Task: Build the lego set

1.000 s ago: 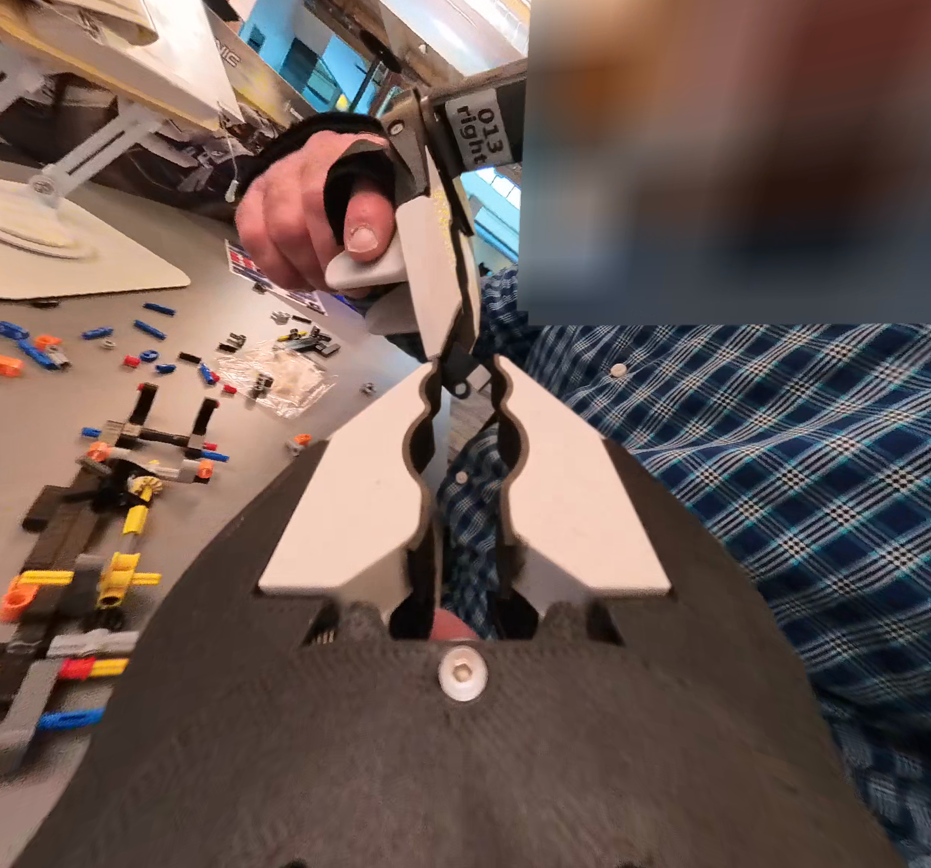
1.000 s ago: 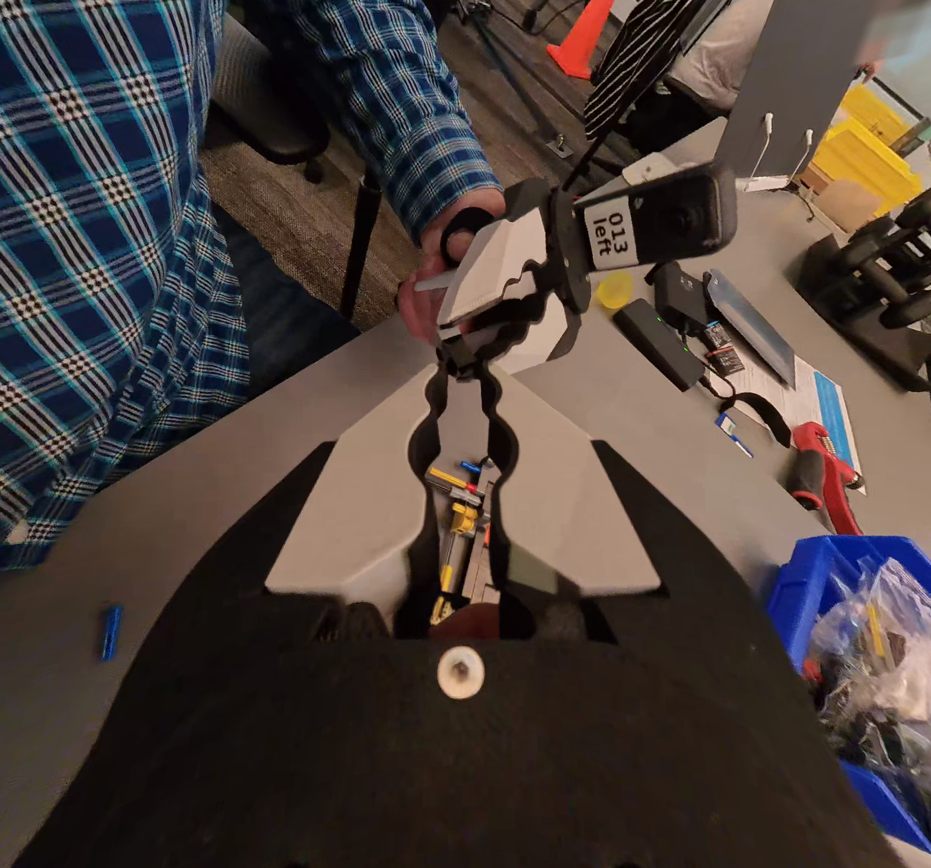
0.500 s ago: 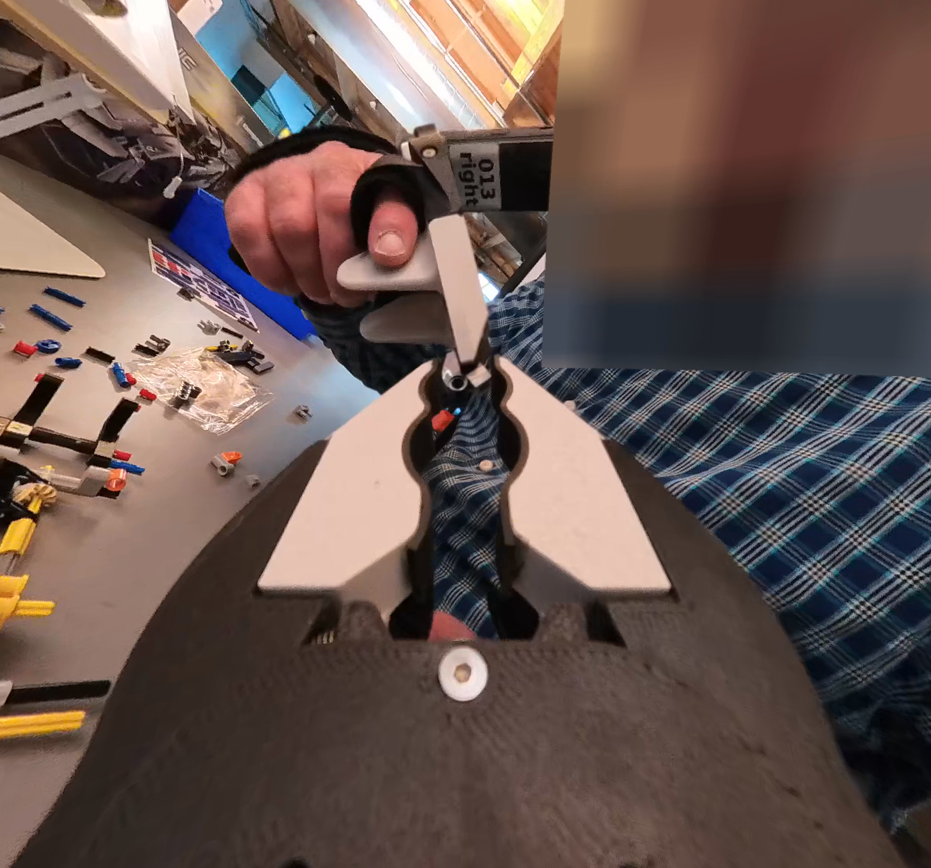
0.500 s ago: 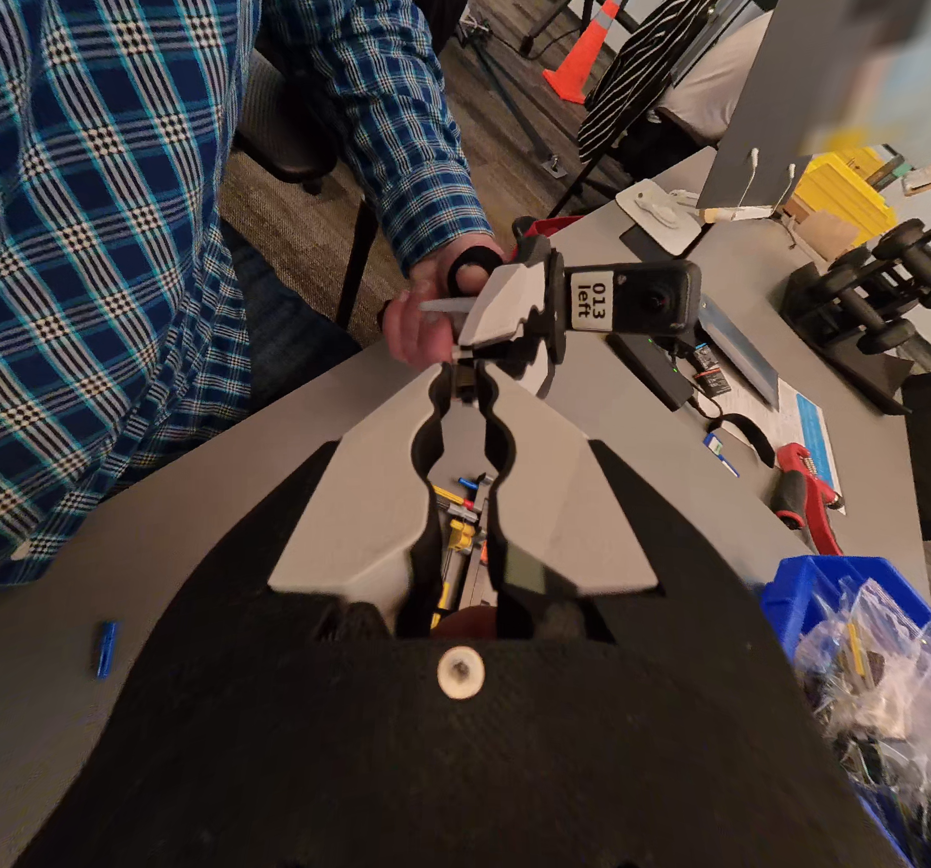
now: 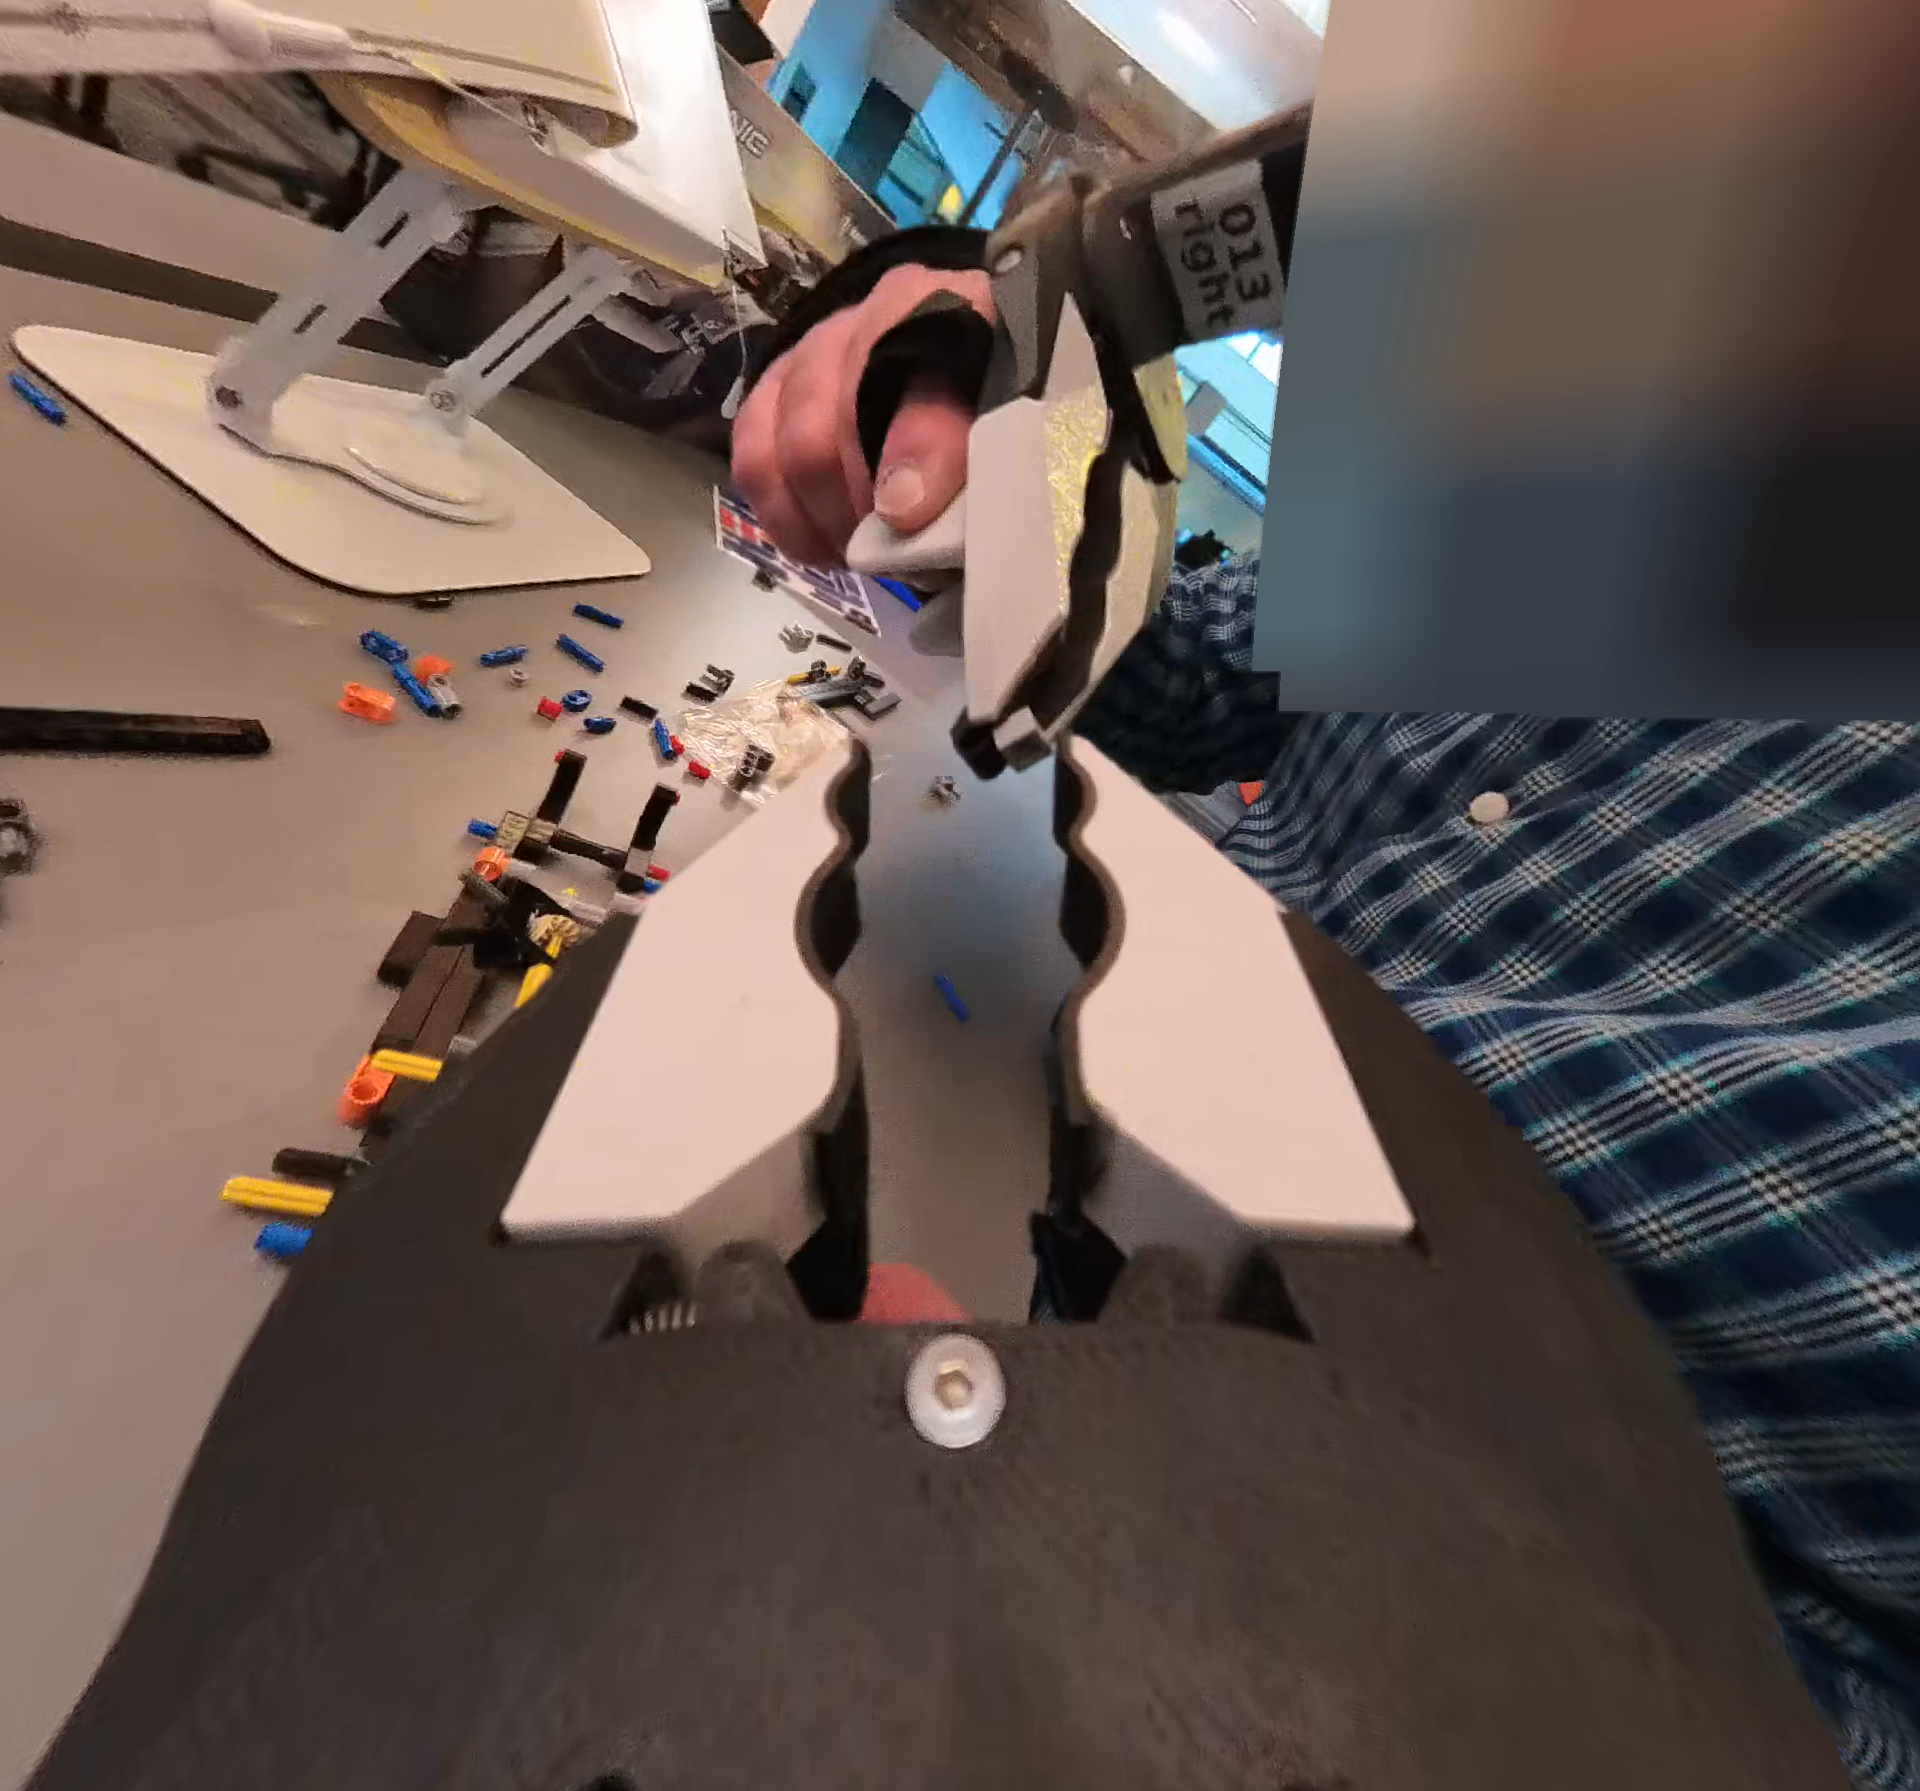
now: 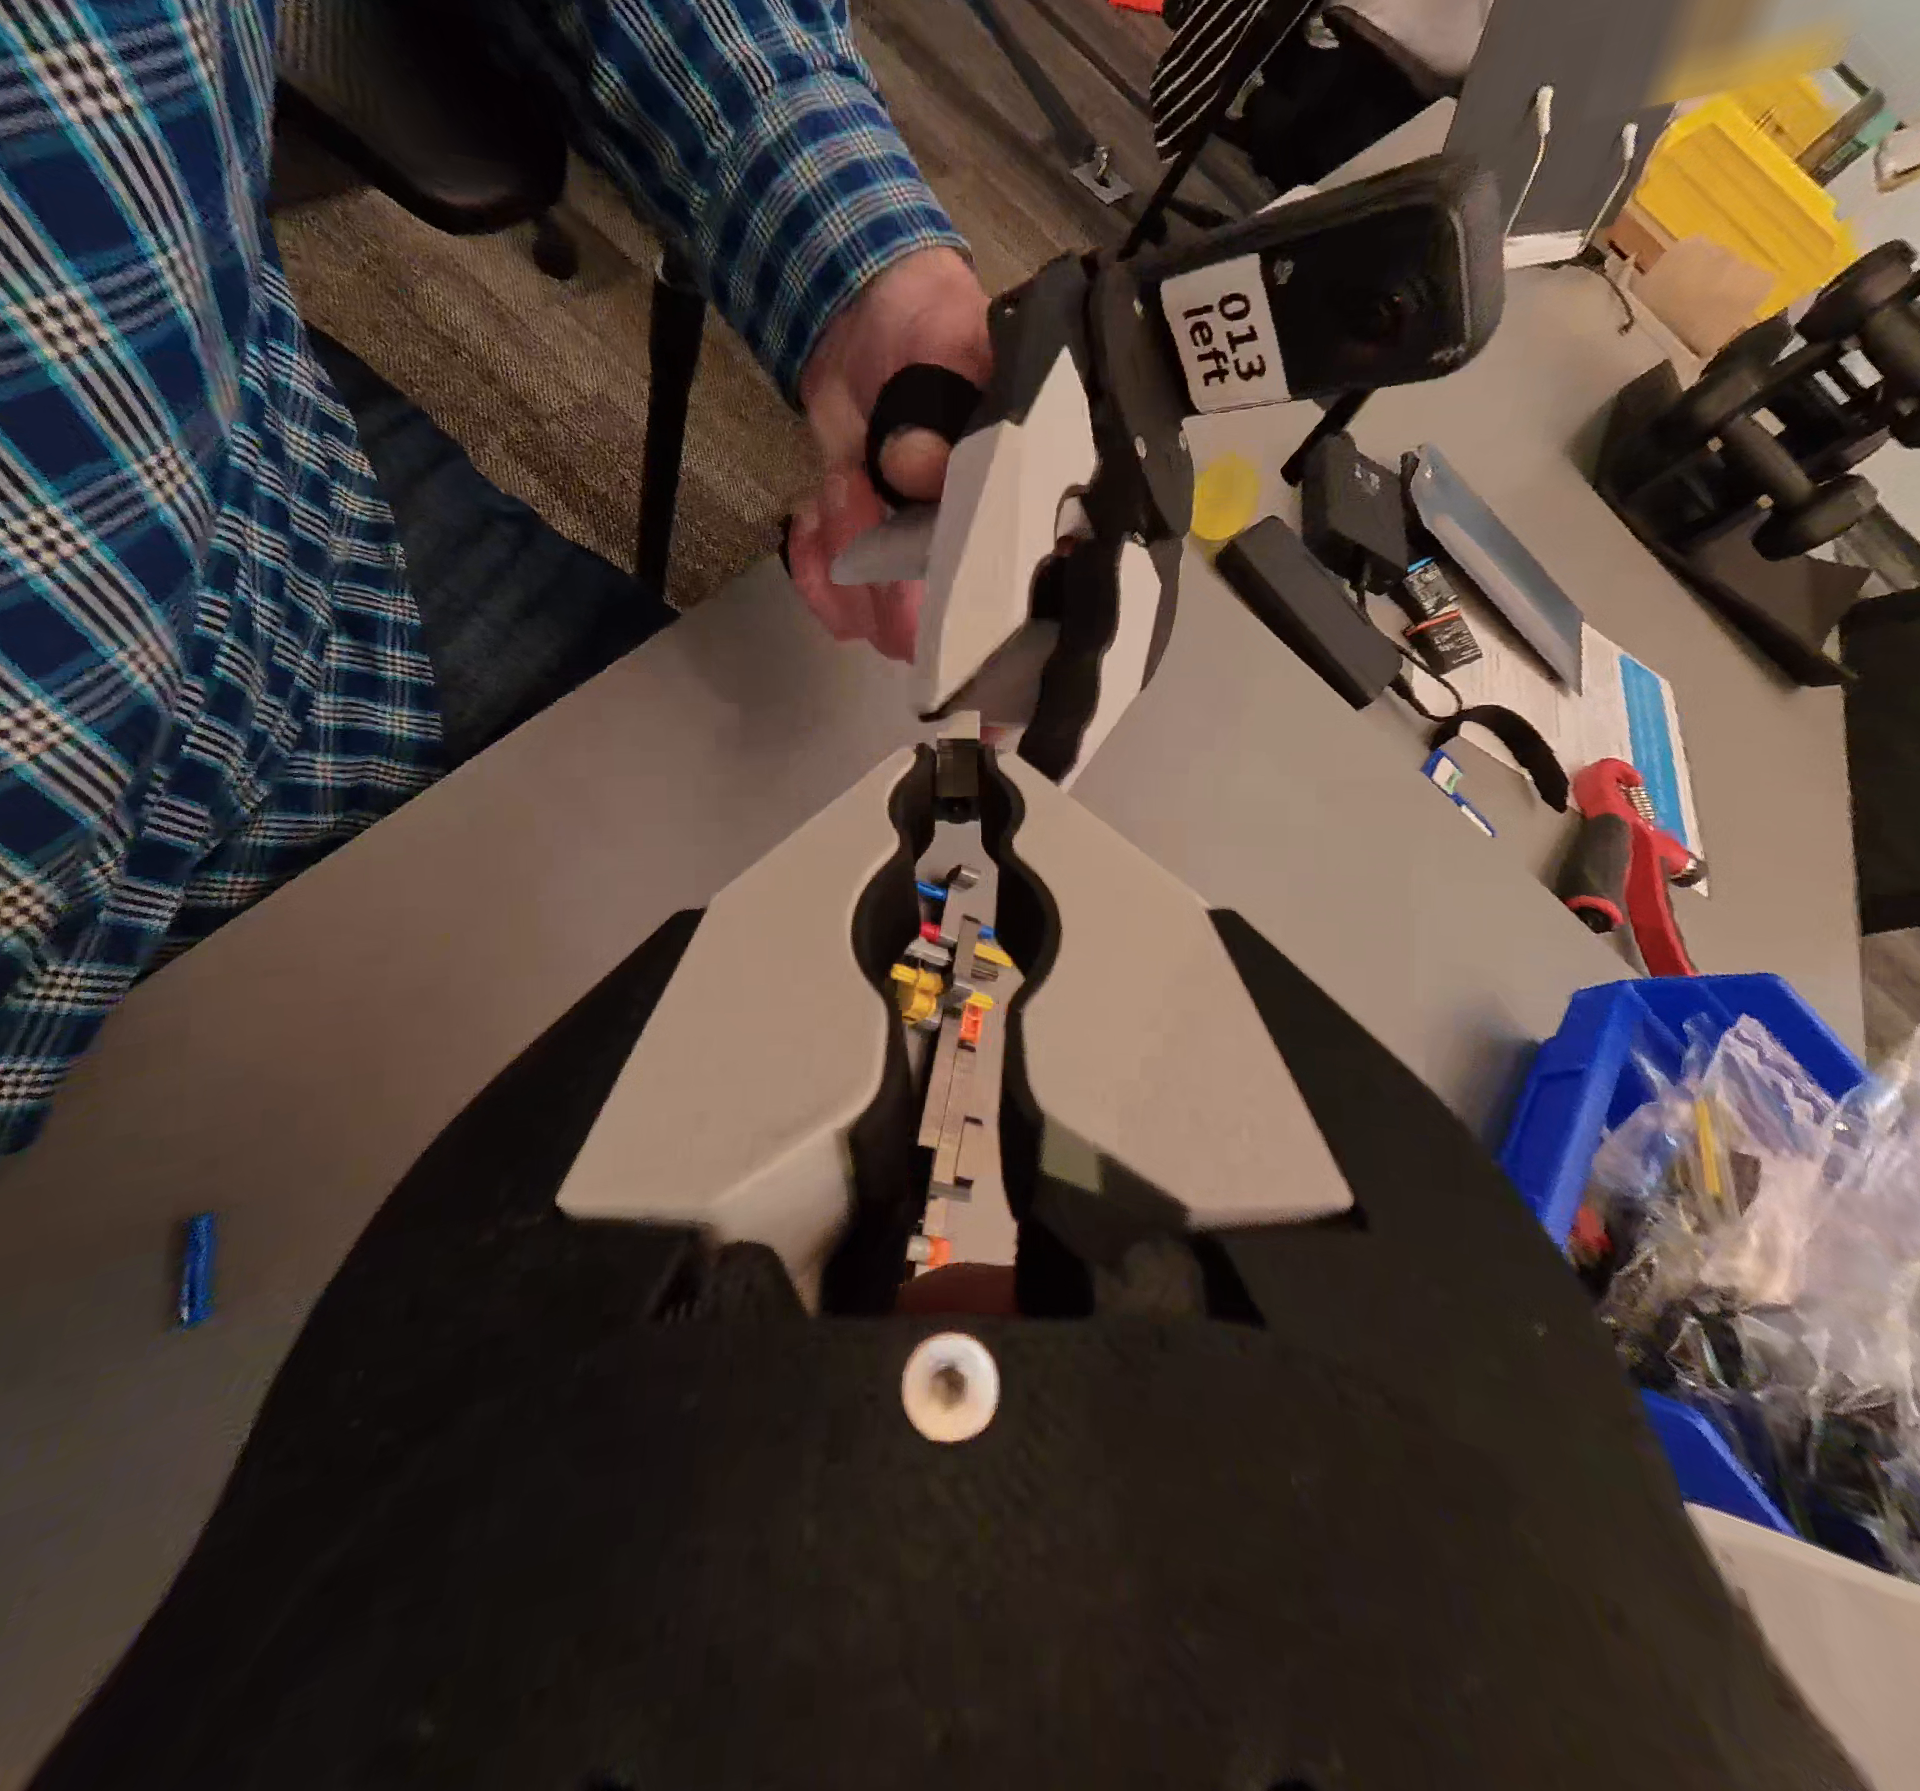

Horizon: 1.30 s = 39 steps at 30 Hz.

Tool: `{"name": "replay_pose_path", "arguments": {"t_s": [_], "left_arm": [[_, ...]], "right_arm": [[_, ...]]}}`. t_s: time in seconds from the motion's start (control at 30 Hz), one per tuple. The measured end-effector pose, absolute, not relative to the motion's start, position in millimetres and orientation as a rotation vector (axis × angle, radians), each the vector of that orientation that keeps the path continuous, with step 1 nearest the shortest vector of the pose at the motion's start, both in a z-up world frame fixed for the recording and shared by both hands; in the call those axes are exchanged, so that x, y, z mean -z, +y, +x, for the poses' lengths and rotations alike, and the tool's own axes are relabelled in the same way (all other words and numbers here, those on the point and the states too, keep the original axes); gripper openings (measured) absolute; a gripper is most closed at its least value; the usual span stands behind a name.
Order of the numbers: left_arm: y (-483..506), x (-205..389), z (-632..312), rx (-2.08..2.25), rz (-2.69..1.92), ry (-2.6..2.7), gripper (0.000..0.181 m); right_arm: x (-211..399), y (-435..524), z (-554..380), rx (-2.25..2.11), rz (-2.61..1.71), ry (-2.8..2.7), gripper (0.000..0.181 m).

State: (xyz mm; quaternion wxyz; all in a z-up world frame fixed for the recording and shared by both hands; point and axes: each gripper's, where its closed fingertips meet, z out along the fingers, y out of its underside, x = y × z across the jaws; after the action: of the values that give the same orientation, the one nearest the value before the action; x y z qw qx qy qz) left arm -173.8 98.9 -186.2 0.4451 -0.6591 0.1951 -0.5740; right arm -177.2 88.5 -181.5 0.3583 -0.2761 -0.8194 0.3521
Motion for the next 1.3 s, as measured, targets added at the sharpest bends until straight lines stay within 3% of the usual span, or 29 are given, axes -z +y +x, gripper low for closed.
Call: {"name": "replay_pose_path", "arguments": {"t_s": [0.03,0.1,0.37,0.83,1.03,1.17,1.3], "left_arm": [[98,184,-173,1.439,-1.626,0.483,0.026],[97,180,-171,1.472,-1.605,0.462,0.015],[90,179,-166,1.609,-1.557,0.41,0.016],[74,148,-165,2.08,-1.125,0.311,0.015],[100,181,-205,1.483,-1.499,0.385,0.036],[110,233,-235,0.889,-1.819,0.641,0.042],[109,273,-236,0.627,-1.922,0.873,0.051]], "right_arm": [[183,88,-177,-0.885,-0.7,-2.122,0.005],[184,86,-178,-0.849,-0.676,-2.133,0.005],[180,80,-175,-0.79,-0.63,-2.121,0.005],[151,66,-178,-1.278,-0.738,-1.938,0.005],[187,87,-183,-1.181,-0.92,-1.991,0.005],[228,91,-192,-0.901,-0.933,-2.081,0.004],[256,87,-204,-0.556,-0.825,-2.121,0.004]]}}
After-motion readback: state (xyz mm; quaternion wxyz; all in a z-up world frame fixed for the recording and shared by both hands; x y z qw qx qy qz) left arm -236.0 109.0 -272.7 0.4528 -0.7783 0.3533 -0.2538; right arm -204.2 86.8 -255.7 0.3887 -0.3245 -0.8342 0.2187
